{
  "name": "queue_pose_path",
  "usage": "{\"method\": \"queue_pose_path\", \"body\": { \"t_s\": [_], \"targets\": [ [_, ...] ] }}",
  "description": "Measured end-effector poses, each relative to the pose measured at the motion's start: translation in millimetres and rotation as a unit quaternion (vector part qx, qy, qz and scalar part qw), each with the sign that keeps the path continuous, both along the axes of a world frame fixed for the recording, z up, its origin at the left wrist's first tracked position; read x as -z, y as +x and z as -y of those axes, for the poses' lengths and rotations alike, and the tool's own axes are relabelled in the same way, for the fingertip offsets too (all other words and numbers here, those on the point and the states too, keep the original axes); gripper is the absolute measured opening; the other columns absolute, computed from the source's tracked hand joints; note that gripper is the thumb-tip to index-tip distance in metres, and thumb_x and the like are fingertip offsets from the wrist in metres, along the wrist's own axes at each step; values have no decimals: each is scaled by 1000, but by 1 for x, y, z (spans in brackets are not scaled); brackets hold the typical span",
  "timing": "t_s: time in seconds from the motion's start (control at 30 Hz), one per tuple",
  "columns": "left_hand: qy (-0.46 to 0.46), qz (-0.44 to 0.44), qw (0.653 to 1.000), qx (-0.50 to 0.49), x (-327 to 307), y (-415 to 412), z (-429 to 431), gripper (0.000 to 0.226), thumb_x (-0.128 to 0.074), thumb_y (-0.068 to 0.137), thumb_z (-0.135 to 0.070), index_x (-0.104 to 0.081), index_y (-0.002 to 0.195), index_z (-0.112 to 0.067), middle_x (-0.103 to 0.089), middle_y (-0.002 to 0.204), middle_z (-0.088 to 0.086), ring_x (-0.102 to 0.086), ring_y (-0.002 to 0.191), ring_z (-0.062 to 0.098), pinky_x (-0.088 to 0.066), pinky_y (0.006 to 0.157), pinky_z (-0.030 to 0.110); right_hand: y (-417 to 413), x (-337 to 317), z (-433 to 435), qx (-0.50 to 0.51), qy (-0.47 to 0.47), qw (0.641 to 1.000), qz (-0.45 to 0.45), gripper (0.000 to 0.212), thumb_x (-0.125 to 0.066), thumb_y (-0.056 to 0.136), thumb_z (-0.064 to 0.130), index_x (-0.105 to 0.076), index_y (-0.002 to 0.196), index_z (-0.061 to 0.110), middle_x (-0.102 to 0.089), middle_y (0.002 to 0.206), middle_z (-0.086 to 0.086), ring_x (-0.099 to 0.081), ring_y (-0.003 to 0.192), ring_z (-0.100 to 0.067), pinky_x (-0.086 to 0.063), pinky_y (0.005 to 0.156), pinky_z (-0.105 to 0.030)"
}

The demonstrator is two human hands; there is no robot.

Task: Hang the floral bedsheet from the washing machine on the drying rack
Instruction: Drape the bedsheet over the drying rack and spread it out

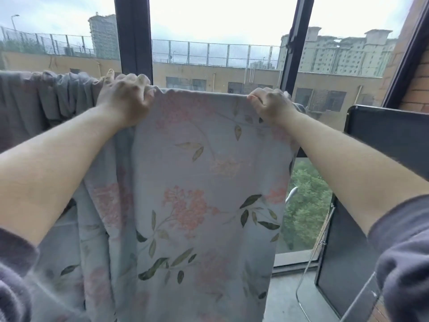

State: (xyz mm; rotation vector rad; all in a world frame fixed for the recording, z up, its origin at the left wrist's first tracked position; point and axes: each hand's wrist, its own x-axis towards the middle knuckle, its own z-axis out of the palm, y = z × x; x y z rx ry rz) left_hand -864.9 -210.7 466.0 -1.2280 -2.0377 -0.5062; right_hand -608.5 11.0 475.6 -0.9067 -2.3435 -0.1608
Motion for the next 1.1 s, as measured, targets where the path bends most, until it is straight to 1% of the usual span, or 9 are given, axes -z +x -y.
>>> {"method": "queue_pose_path", "body": {
  "t_s": [0.1, 0.23, 0.4, 0.6, 0.7, 0.77, 0.9, 1.0, 1.1],
  "targets": [
    [-41, -26, 998, -34, 11, -4, 12, 49, -38, 94, -37, -37, 138, -14, -46, 137, 19, -38, 131, 36, -2, 117, 54, -29, 11, 28, -7, 48, 998, 35, 44, -31, 98, 46, -46, 131, 21, -52, 131, -9, -41, 128, -30, -7, 112, -62],
    [-42, -18, 998, -32, 20, -12, 36, 56, -41, 93, -38, -29, 145, -19, -28, 153, 11, -21, 142, 30, -3, 116, 55, -64, 23, 65, -25, 71, 996, 41, 52, -35, 98, 46, -32, 142, 20, -41, 142, -10, -31, 136, -31, -4, 114, -62],
    [-39, -14, 999, -34, 13, -34, 79, 55, -38, 95, -37, -31, 145, -13, -33, 150, 15, -28, 139, 33, -18, 114, 52, -110, 21, 115, -60, 76, 994, 44, 52, -39, 97, 44, -32, 143, 20, -39, 142, -10, -31, 135, -33, -10, 115, -59],
    [-60, 19, 996, -55, 6, -76, 135, 54, -34, 97, -34, -25, 147, -15, -30, 152, 11, -27, 140, 32, -17, 115, 51, -170, 17, 174, -68, 66, 995, 23, 51, -40, 97, 38, -33, 144, 19, -39, 143, -12, -31, 135, -34, -12, 113, -59],
    [-76, 40, 994, -61, 6, -100, 157, 56, -36, 97, -28, -17, 149, -22, -25, 154, 9, -23, 142, 31, -12, 116, 55, -191, 17, 190, -35, 59, 997, 17, 51, -40, 96, 28, -31, 146, 20, -37, 144, -13, -30, 135, -36, -13, 113, -61],
    [-88, 45, 992, -80, 10, -117, 174, 58, -38, 97, -21, -15, 150, -19, -25, 154, 9, -23, 142, 32, -12, 116, 56, -202, 21, 201, -10, 60, 998, 9, 50, -40, 95, 19, -33, 144, 22, -38, 143, -13, -31, 134, -35, -16, 112, -59],
    [-87, -8, 992, -93, 12, -130, 181, 55, -41, 92, -5, -29, 145, -9, -35, 144, 12, -34, 133, 35, -25, 112, 56, -203, 21, 205, 6, 75, 997, -27, 45, -41, 90, 8, -48, 133, 21, -49, 134, -12, -42, 126, -34, -28, 105, -49],
    [-51, -40, 995, -72, 7, -139, 179, 41, -43, 91, -4, -47, 132, -8, -47, 130, 14, -42, 123, 35, -33, 107, 53, -204, 16, 207, -7, 74, 994, -75, 34, -43, 91, 8, -60, 120, 18, -59, 124, -10, -50, 118, -32, -34, 97, -44],
    [8, -43, 999, -25, 2, -147, 176, 25, -47, 95, -7, -61, 116, -9, -58, 117, 12, -50, 112, 32, -44, 90, 45, -201, 9, 202, -29, 39, 993, -111, 27, -46, 92, 12, -68, 106, 20, -67, 115, -9, -57, 110, -33, -42, 91, -41]
  ]
}}
